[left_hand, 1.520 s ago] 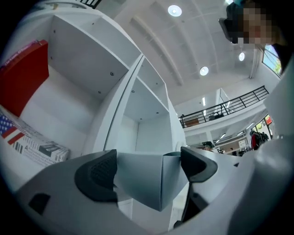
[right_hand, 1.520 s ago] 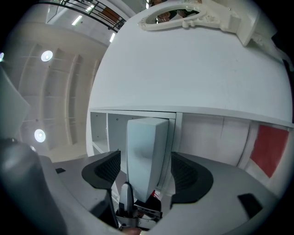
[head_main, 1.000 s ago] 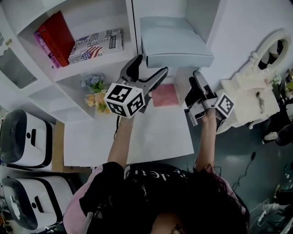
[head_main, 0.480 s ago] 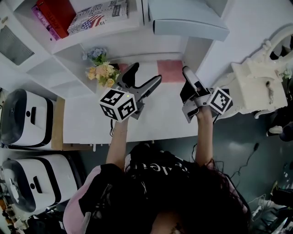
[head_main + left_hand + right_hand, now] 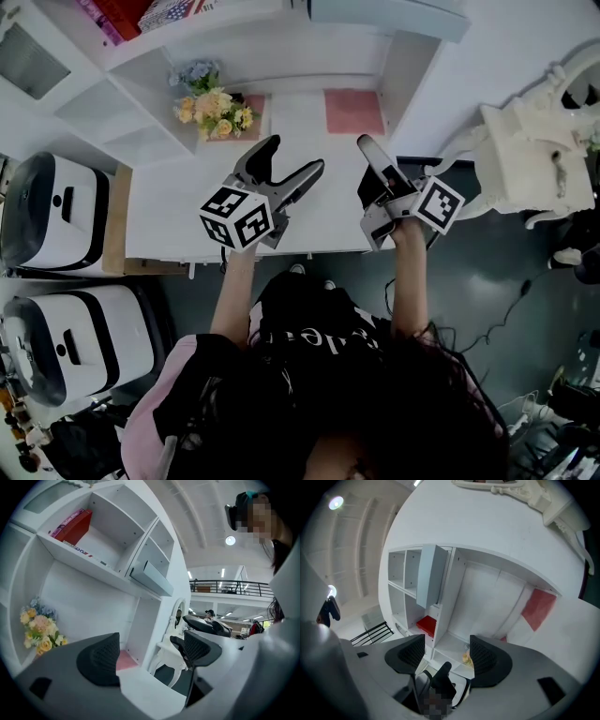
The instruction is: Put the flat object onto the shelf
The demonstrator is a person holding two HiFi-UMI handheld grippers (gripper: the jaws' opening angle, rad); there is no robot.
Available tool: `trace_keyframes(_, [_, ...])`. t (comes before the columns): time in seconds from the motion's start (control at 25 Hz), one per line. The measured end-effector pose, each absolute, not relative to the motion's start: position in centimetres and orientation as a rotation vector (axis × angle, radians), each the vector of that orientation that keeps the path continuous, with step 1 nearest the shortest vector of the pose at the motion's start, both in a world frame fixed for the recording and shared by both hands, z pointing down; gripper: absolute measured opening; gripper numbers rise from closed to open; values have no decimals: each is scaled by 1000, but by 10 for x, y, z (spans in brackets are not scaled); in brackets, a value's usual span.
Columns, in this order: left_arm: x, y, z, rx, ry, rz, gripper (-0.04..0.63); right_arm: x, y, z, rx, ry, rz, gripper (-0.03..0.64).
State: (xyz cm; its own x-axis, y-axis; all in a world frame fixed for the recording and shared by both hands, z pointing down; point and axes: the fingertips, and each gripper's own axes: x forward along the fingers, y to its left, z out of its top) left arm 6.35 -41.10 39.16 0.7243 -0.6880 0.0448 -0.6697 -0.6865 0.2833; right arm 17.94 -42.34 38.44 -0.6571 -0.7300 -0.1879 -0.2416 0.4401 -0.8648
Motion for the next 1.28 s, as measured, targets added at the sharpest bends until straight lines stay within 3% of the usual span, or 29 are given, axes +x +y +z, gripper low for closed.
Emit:
trace_keyframes(0.64, [60,-323,438,2566,-1073,-43,443,156,-325,444,-759,2213,-1282,311])
trace_keyframes(0.68, [57,-318,437,2567,-1068,-52,443,152,-320,446,-761,2211,-1290,299])
trace_keyframes(0.8, [43,-304,434,2561,-1067,-77,443,137,-306,447,-766,2193,-1305,136])
trace_keyframes(1.04, [-18,-260,436,2554,-1065,-105,443,74,-265,445,-758,2236,-1285,81])
trace_keyframes(1.28, [-98,-204,446,2542,-1058,-117,443,-5,-207,455,-752,2216,-1303,69])
